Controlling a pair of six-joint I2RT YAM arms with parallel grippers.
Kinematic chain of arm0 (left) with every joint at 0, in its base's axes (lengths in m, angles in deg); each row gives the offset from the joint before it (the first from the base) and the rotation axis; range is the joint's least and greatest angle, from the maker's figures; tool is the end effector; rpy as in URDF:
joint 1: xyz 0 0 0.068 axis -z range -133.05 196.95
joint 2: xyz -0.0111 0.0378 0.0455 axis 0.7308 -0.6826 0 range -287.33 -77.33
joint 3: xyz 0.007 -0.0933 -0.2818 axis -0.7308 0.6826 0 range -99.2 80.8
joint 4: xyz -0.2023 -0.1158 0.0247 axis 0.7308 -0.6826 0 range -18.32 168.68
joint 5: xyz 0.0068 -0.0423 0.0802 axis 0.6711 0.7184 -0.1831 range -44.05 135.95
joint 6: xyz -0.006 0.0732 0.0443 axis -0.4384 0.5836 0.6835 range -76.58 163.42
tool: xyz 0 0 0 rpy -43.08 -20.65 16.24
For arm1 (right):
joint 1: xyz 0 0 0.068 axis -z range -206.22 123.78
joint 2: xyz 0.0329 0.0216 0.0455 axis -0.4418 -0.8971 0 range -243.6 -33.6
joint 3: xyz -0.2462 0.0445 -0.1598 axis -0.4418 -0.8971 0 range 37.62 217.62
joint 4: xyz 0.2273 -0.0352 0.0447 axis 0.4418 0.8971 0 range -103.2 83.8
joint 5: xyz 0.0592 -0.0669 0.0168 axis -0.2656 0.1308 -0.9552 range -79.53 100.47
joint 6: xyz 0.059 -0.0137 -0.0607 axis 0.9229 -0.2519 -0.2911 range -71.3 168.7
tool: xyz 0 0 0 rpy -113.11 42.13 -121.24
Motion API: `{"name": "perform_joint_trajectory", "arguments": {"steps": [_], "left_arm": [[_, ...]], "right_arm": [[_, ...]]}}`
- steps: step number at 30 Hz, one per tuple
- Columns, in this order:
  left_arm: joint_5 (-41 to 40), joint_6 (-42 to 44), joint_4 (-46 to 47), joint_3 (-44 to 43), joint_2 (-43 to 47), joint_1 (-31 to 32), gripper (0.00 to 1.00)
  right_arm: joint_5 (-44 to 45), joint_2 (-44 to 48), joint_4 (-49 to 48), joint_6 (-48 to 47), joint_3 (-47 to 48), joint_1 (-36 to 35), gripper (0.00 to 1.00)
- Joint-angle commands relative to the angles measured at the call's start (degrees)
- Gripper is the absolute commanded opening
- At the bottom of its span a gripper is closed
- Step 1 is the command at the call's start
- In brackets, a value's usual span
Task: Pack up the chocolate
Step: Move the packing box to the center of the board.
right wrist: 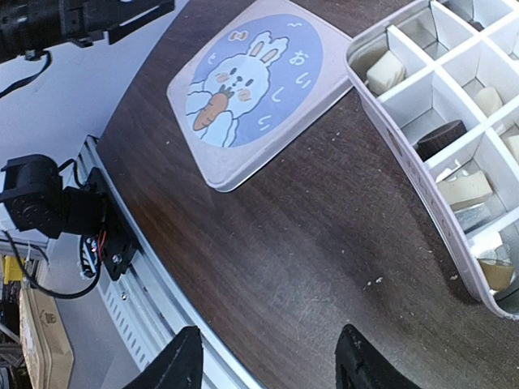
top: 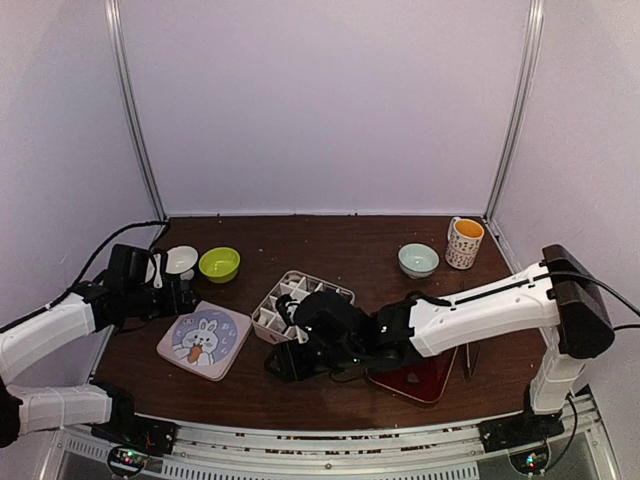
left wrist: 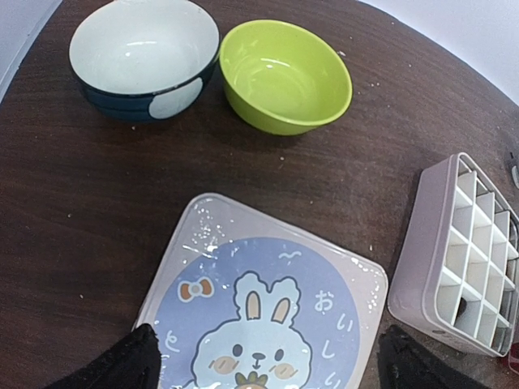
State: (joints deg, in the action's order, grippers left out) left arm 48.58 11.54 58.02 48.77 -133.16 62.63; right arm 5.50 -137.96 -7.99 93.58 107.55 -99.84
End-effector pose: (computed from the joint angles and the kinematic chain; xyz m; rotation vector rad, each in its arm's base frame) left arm 0.1786 -0.0537 0.2156 -0.3145 2.3723 -0.4551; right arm 0.1116 0.4033 0.2255 -0.6833 2.4571 1.0868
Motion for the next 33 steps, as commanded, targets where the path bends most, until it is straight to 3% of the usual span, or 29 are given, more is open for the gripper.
{"name": "perform_joint_trajectory", "arguments": {"steps": [1, 7, 17, 33], "left_arm": [[0.3, -0.3, 1.1, -0.3, -0.6, -0.2, 0.96], [2.0, 2.0, 0.0, -1.5, -2.5, -0.2, 0.95], [0.9, 1.9, -1.2, -2.0, -3.7, -0.2, 0.93], [-8.9, -0.4, -5.1, -2.3, -6.5, -0.2, 0.95]], "right_arm": [[4.8, -4.1, 3.0, -4.1, 4.7, 0.0, 0.49], [7.0, -8.5, 5.5, -6.0, 9.3, 0.6, 0.35], [7.8, -11.1, 7.7, -5.2, 10.0, 3.3, 0.00], [11.2, -11.1, 12.8, -6.4, 9.2, 11.8, 0.00]]}}
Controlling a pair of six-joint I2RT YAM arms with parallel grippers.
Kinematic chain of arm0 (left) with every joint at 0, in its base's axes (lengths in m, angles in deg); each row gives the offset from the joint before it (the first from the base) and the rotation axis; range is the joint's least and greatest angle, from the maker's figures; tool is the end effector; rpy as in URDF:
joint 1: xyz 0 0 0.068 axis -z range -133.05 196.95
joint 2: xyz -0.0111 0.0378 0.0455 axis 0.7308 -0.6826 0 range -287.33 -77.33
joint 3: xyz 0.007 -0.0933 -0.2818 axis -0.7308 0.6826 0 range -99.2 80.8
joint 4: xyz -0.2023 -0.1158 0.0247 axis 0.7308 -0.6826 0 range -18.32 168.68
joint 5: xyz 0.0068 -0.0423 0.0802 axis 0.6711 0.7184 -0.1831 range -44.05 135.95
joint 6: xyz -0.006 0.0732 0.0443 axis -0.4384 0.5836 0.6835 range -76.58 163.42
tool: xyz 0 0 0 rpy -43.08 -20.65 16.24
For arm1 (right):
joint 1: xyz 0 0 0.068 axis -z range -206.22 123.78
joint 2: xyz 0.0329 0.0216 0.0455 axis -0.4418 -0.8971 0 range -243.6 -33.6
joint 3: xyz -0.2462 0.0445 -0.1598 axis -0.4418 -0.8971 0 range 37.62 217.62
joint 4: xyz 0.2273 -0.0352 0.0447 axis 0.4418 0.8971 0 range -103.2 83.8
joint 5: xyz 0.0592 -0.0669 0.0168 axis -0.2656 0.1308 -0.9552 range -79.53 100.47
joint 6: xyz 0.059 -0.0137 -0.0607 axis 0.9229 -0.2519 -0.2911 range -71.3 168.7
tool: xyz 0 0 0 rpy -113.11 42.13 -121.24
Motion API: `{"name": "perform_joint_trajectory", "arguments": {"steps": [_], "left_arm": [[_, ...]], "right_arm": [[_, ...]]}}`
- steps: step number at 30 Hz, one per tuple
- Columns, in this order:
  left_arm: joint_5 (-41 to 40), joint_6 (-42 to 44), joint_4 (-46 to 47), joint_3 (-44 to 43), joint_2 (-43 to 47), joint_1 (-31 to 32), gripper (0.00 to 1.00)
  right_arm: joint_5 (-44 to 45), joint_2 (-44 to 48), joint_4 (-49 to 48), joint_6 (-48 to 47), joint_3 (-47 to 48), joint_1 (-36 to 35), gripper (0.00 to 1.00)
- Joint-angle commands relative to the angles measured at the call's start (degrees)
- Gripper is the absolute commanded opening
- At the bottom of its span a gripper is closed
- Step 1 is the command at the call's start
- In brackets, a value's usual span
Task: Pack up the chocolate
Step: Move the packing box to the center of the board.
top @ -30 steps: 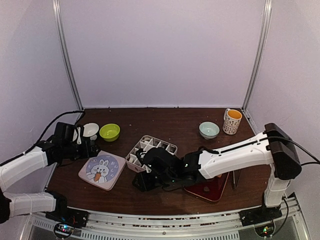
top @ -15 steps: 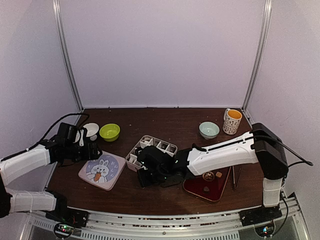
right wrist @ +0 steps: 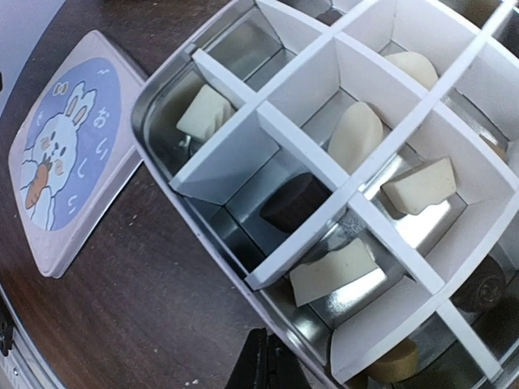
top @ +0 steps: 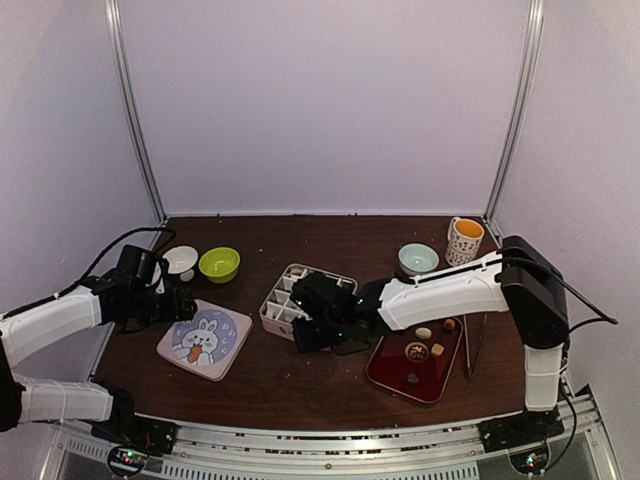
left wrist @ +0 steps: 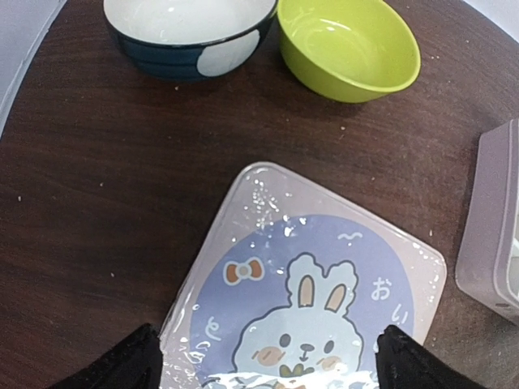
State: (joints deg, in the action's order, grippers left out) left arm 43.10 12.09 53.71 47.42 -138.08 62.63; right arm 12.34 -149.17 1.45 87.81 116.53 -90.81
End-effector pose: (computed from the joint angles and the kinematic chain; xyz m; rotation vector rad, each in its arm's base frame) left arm 0.1837 -0.0476 0.2012 -0.3623 2.4788 -0.2834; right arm 0.1939 0.4027 0.1766 -0.5619 2.5527 0.6953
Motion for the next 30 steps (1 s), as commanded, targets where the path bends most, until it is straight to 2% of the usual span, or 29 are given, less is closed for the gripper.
{"name": "perform_joint_trajectory", "arguments": {"steps": [1, 3, 10, 20, 30], "left_arm": [[-3.8, -1.1, -1.0, -1.0, -2.1, -0.2, 0.96], [-4.8, -1.2, -1.5, -1.2, -3.4, -0.5, 0.96], [-6.6, -0.7, -0.3, -2.0, -7.5, -1.8, 0.97], [-1.3, 2.7, 2.8, -5.2, -16.8, -1.9, 0.97], [1.1, 4.9, 5.2, -8.1, -24.1, -2.1, 0.97]], "right_arm": [[4.6, 0.5, 3.6, -0.6, 0.1, 3.1, 0.00], [4.1, 1.8, 3.4, -1.1, -0.1, 3.5, 0.00], [0.7, 9.8, -5.2, -2.1, -7.5, 1.6, 0.12], [-0.9, 15.6, -13.2, -0.9, -13.5, -1.8, 0.16], [-3.8, 14.7, -16.6, 0.9, -14.5, -2.8, 0.16]]}}
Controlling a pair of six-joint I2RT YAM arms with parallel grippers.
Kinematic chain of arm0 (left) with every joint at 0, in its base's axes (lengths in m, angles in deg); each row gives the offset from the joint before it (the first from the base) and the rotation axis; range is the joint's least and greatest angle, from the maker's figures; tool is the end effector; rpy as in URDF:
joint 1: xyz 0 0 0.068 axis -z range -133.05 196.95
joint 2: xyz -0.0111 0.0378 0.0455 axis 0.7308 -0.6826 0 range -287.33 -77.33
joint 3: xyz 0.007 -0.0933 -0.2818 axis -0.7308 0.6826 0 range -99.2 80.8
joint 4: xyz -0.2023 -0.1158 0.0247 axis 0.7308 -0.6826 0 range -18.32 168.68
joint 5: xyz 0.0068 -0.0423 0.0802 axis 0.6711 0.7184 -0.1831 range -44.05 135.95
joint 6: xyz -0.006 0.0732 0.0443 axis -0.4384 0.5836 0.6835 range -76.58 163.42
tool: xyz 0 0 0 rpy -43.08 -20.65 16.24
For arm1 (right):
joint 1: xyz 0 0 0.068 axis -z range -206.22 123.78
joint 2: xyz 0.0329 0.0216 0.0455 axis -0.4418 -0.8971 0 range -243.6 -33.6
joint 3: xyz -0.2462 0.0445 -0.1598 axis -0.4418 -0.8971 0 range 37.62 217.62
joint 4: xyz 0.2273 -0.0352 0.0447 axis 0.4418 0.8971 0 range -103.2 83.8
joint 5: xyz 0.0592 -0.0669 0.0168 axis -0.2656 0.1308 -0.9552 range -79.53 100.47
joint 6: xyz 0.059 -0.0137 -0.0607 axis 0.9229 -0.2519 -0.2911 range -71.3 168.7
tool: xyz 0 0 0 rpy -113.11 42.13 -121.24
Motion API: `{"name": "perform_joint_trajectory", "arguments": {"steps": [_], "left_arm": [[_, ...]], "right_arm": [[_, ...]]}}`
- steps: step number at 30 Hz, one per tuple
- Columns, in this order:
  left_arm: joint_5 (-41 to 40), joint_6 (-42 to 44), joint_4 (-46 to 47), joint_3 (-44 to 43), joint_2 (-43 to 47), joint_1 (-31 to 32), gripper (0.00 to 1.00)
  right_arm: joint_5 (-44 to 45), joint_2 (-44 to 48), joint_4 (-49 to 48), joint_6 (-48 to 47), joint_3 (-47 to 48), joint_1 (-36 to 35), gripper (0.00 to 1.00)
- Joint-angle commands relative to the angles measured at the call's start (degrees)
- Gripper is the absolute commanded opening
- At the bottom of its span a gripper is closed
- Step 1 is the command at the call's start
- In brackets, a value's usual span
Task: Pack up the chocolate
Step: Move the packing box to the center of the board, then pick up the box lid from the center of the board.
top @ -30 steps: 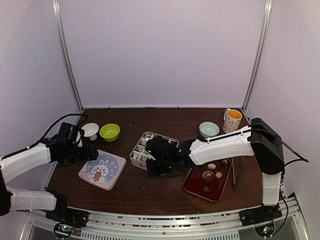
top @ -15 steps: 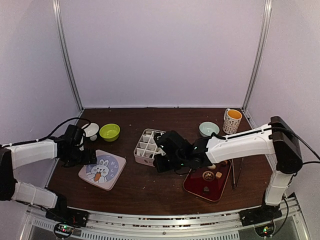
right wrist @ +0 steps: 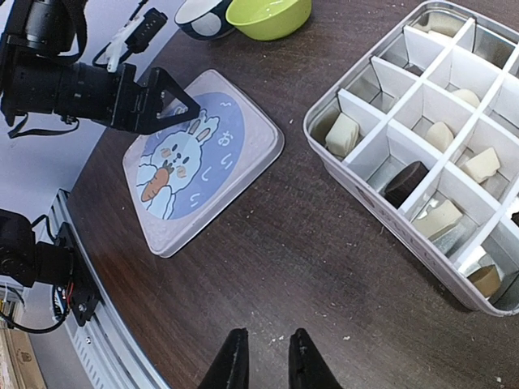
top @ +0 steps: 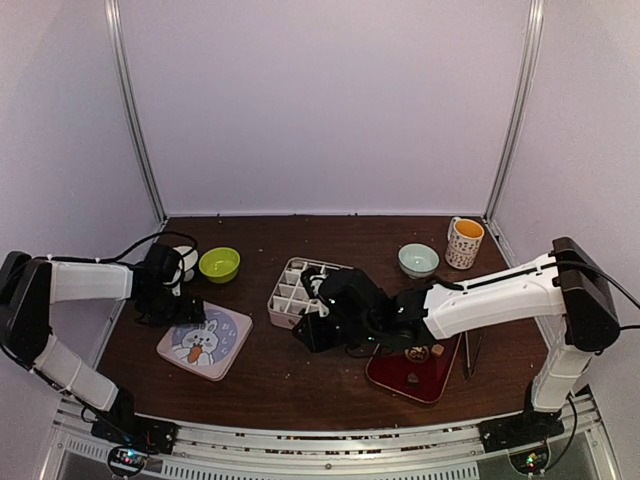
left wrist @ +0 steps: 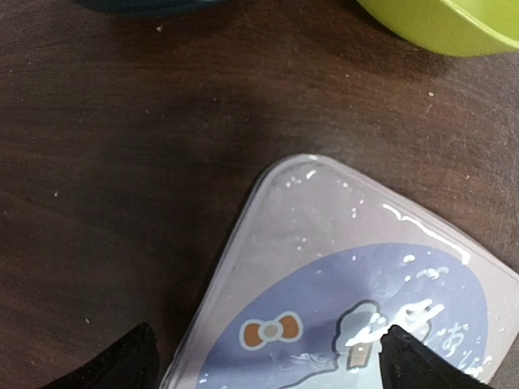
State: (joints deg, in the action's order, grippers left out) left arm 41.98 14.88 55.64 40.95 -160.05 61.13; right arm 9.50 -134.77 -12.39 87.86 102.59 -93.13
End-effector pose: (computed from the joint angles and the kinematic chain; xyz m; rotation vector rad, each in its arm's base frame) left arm 0.2375 -0.0545 0.1607 -0.3604 2.6987 -0.1236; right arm 0.1575 0.3730 0.2277 -0.5907 2.3482 0.9767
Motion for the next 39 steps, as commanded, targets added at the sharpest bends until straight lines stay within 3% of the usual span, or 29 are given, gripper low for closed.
{"name": "perform_joint_trajectory", "arguments": {"steps": [1, 7, 14, 22, 26, 34, 39], "left_arm": [[3.2, 2.6, 3.9, -1.5, -2.7, -0.6, 0.97], [9.6, 4.2, 5.8, -1.7, -3.9, -0.6, 0.97], [23.8, 7.1, 11.3, 0.6, -5.4, -0.1, 0.88], [24.7, 1.4, 9.2, 4.4, -1.1, 2.4, 0.87], [26.1, -2.4, 8.8, 6.8, -0.1, 3.2, 0.86], [27.0, -9.2, 10.7, 9.7, 0.6, 9.7, 0.86], [24.7, -11.6, 10.6, 12.9, 4.2, 10.7, 0.87]], "right_arm": [[-1.1, 0.3, -2.9, 0.9, -0.6, -0.5, 0.16], [-3.1, -0.9, -4.6, 2.2, -0.8, -0.5, 0.18], [-3.4, -4.2, -4.6, 8.5, 0.2, -0.5, 0.31], [-4.6, -4.7, -12.2, 21.2, -6.0, -0.7, 0.49], [-3.9, -4.8, -11.3, 22.8, -5.9, -1.3, 0.52], [-4.2, -5.5, -12.9, 27.3, -6.6, -2.7, 0.68], [-3.7, -5.4, -15.5, 30.2, -9.3, -2.9, 0.71]]}}
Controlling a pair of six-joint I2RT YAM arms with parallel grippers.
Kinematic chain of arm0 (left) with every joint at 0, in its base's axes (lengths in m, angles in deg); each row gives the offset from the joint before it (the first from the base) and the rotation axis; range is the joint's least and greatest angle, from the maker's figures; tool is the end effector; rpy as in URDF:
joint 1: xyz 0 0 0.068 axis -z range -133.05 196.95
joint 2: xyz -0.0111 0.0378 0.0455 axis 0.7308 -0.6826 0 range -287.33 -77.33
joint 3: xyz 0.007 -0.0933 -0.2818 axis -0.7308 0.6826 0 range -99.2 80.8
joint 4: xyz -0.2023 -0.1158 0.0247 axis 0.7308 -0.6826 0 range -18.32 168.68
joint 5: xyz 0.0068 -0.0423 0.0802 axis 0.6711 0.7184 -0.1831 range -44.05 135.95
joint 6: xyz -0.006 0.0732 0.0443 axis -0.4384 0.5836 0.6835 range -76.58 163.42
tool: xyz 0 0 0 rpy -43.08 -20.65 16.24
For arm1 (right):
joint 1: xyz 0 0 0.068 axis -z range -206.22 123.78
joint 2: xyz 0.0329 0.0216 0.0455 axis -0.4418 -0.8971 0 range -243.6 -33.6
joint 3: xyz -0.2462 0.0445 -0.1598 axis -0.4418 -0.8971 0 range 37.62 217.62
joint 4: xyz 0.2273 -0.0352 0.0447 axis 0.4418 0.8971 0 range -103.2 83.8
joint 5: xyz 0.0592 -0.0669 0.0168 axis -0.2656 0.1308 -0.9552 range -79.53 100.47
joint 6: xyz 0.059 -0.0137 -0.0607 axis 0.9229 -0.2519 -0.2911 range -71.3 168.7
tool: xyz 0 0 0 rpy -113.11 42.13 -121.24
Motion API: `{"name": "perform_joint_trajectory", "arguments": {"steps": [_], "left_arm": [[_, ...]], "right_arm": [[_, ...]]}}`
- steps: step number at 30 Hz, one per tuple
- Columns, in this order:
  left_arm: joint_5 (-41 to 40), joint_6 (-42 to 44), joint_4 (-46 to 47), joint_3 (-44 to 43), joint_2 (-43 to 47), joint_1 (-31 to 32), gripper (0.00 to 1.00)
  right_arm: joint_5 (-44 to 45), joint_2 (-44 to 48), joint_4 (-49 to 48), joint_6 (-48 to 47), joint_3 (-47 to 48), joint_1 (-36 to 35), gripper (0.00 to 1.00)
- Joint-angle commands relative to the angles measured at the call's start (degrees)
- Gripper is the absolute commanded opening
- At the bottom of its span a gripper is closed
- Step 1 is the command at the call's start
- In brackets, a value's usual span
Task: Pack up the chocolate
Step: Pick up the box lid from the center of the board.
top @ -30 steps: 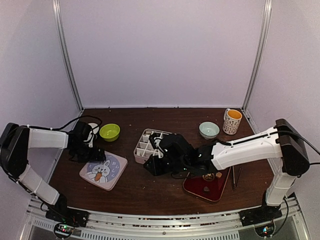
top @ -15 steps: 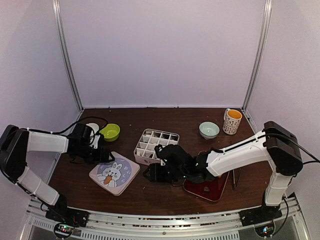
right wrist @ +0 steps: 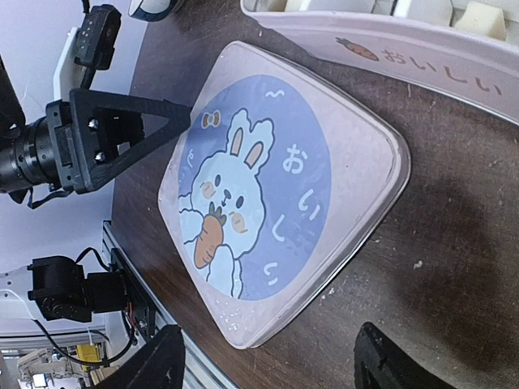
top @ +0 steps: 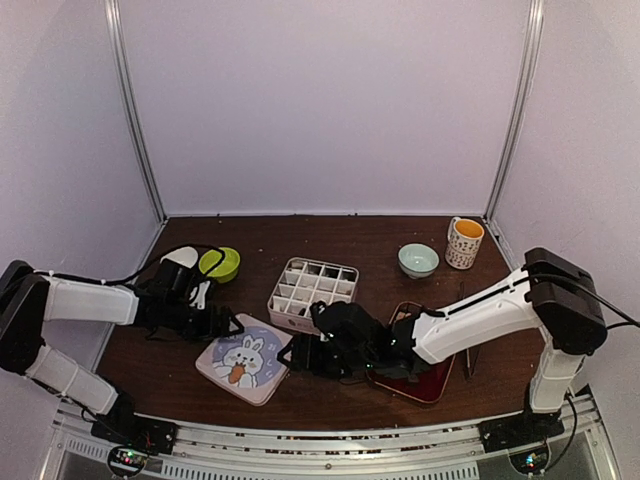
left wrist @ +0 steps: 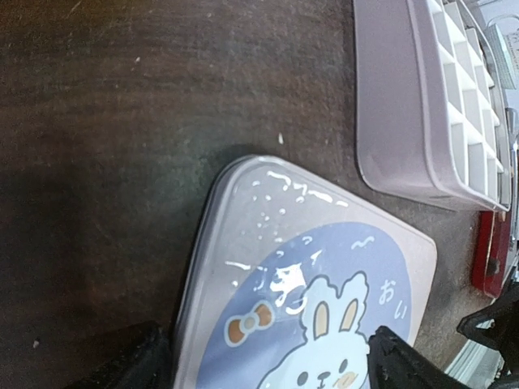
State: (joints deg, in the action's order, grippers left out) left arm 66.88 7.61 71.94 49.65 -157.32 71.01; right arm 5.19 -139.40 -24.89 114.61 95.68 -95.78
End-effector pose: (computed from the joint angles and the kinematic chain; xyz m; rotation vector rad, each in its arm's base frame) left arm 0.2073 -0.1221 0.1556 -0.1217 2.6771 -0.8417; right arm 0.1361 0.3855 0.1842 -0.1429 2.5780 1.2609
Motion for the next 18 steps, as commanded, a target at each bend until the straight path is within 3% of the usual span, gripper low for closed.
{"name": "perform_joint_trajectory", "arguments": {"steps": [1, 11, 18], "left_arm": [[-1.6, -4.2, -6.8, 4.4, 2.5, 0.8, 0.87], [-6.3, -0.7, -12.5, 3.0, 6.5, 0.9, 0.89], [-5.5, 1.2, -11.9, 1.7, 2.4, 0.8, 0.89]], "right_arm": [[0.7, -0.7, -3.4, 4.1, -3.0, -0.3, 0.72], [-2.0, -4.5, -10.0, 6.7, -3.3, -0.3, 0.73], [-3.3, -9.1, -11.0, 10.1, -0.7, -0.5, 0.71]]}}
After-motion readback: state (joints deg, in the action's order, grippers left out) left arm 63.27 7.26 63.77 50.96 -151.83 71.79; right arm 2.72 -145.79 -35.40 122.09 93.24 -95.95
